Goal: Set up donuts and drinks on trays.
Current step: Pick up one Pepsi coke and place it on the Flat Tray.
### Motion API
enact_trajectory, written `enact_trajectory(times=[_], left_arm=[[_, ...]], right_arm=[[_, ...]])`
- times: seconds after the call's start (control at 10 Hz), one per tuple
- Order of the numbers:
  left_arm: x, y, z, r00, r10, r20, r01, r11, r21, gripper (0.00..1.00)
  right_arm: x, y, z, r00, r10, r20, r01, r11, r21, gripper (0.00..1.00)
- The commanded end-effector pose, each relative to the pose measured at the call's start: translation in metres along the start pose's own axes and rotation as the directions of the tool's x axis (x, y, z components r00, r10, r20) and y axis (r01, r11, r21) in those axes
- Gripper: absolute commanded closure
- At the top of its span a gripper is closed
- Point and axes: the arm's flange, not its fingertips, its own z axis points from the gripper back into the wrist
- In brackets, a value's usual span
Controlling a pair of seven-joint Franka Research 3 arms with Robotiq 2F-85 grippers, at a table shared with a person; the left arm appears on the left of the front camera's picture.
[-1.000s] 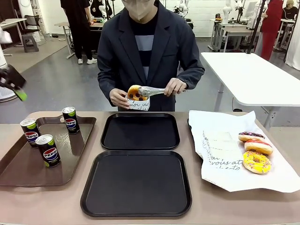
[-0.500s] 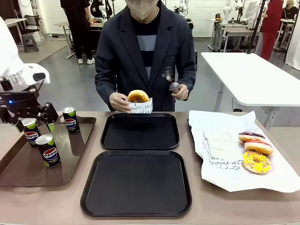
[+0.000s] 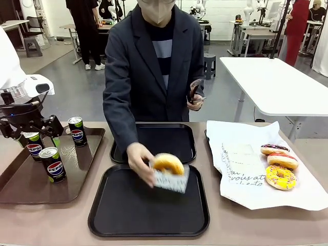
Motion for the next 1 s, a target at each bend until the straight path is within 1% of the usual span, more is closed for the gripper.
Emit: enact_trajectory(times=[0.0, 0.1, 0.2, 0.3, 0.4, 0.7, 0.9], left_arm=[[0.0, -0.002, 0.0, 1.0, 0.006, 0.001, -0.006, 1.0, 0.02, 0.0], [0.0, 0.0, 0.0, 1.0, 0.0, 0.0, 0.0, 1.0, 0.0, 0.0], [0.002, 0.002, -0.02, 1.0, -0.002, -0.005, 0.002, 1.0, 0.005, 0.0], [0.002, -0.001, -0.032, 1.0, -0.014, -0.007, 0.014, 1.0, 0.011, 0.0], [0.0, -0.005, -0.035, 0.999, -0.03, 0.011, 0.03, 1.0, 0.005, 0.0], [0.007, -0.009, -0.049, 1.0, -0.016, -0.009, 0.016, 1.0, 0.015, 0.0], [0.015, -0.006, -0.057, 1.0, 0.006, -0.001, -0.006, 0.999, 0.038, 0.0]], right_arm=[[0.0, -0.002, 0.001, 1.0, 0.012, 0.004, -0.012, 1.0, 0.022, 0.0], [0.0, -0.002, 0.001, 1.0, 0.012, 0.004, -0.012, 1.0, 0.022, 0.0], [0.0, -0.002, 0.001, 1.0, 0.012, 0.004, -0.012, 1.0, 0.022, 0.0], [0.0, -0.002, 0.001, 1.0, 0.012, 0.004, -0.012, 1.0, 0.022, 0.0], [0.0, -0.002, 0.001, 1.0, 0.012, 0.004, -0.012, 1.0, 0.022, 0.0], [0.0, -0.002, 0.001, 1.0, 0.012, 0.004, -0.012, 1.0, 0.022, 0.0], [0.0, -0.002, 0.001, 1.0, 0.012, 0.004, -0.012, 1.0, 0.022, 0.0]])
